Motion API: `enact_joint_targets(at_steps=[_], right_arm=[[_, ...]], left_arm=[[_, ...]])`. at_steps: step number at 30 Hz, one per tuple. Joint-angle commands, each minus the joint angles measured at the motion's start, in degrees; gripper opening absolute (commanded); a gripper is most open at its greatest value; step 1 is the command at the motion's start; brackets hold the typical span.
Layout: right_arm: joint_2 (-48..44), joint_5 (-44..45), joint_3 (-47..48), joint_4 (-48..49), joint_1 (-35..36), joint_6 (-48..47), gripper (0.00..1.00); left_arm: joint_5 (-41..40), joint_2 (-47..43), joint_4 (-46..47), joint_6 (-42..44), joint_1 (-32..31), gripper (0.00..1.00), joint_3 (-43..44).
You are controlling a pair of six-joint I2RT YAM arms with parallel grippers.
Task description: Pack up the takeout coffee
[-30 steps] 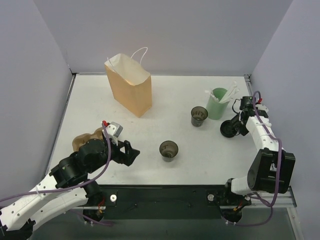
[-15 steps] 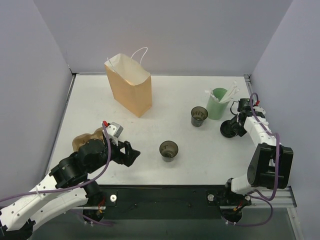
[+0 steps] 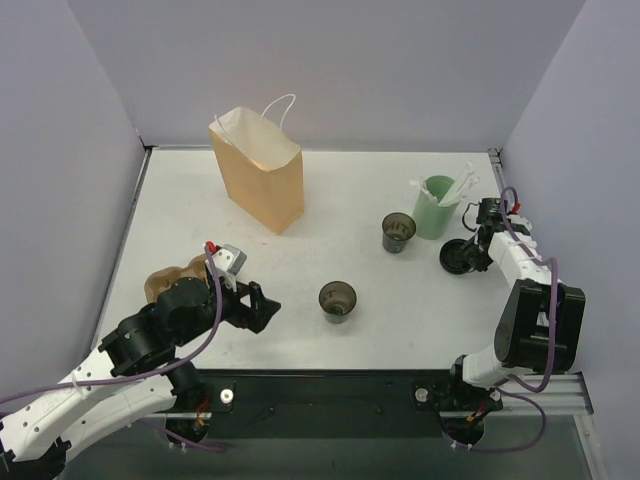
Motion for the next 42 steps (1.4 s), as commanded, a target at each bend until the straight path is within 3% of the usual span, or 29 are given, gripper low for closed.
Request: enact_joint_targets(at_steps=[1, 8, 14, 20, 29, 33, 36, 42], right_arm=[[0.5, 0.2, -1.4, 1.2, -0.5, -0.7, 0.23], [0.5, 0.2, -1.6, 2.1, -0.6, -0.7, 0.22], [-1.2, -1.3, -1.5, 2.1, -0.8, -1.3, 0.1], [-4.5, -2.0, -0.4, 0.6, -0.8, -1.9, 0.08], [-15.3, -8.8, -1.0, -5.4, 0.5, -2.1, 0.07], [-26.6, -15.7, -2.9, -8.3, 4.7, -2.1, 0.07], [-32.2, -26.3, -4.4, -5.9, 8.6, -0.7, 0.07], [-40.6, -29.1, -3.9, 0.5, 28.1, -2.6, 0.05]], left_arm=[[0.3, 0.2, 1.7, 0.7, -0.3, 0.93, 1.7], [0.2, 0.0, 1.8, 0.7, -0.2, 0.93, 1.6], [0.2, 0.2, 1.7, 0.8, -0.2, 0.93, 1.7], [0.1, 0.2, 1.6, 0.8, -0.1, 0.93, 1.6], [-1.2, 0.6, 0.9, 0.2, -0.2, 0.91, 1.6], [-2.2, 1.2, 0.4, -0.1, -1.1, 0.88, 1.8], [-2.8, 1.5, 1.2, 0.5, -1.5, 0.88, 1.1], [0.6, 3.3, 1.2, -1.6, -1.5, 0.87, 2.8]])
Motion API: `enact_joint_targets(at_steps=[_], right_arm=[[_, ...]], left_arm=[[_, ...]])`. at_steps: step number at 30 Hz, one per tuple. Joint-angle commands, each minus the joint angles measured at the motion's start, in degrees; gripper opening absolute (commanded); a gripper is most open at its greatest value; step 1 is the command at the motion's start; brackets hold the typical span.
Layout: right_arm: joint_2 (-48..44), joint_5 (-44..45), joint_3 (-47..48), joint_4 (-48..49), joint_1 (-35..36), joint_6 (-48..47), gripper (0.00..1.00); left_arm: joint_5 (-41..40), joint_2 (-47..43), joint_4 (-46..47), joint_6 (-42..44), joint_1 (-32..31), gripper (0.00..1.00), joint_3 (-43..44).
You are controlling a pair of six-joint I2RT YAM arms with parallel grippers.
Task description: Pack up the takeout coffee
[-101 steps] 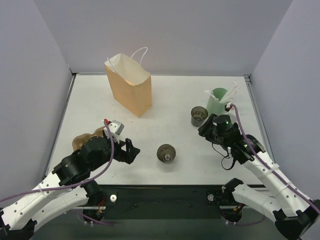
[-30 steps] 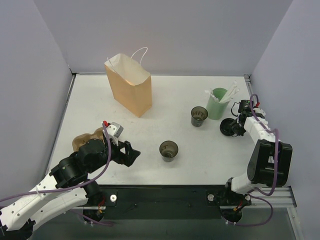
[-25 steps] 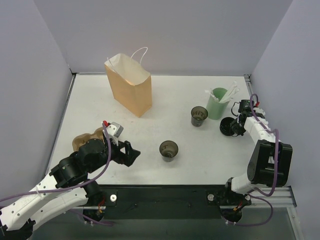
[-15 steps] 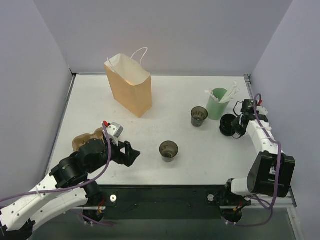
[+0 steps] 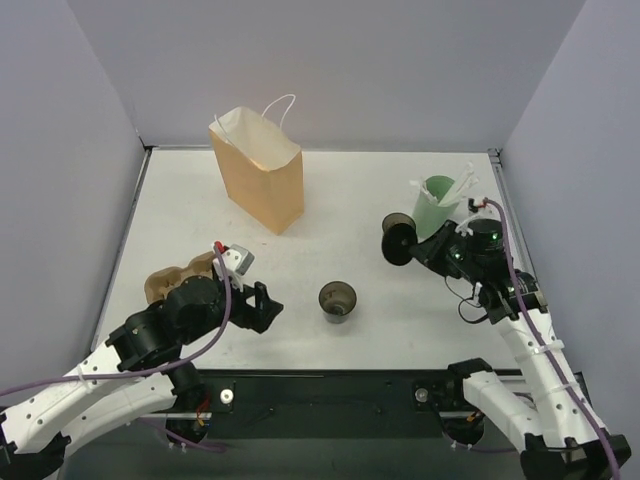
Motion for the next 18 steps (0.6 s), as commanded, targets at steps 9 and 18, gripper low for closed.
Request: enact_joint_targets(at_steps=[9, 18], right_arm=[[-1.5, -22.9, -6.6, 25.1, 28.9, 1.2, 0.05], [3.5, -32.5, -7.1, 43.2, 40.3, 10.7, 0.06]], left_arm=[[18.5, 8.7, 2.4, -5.8, -0.2, 0.84, 14.4], [19.2, 5.4, 11.9, -3.9, -0.1, 0.8, 10.9]])
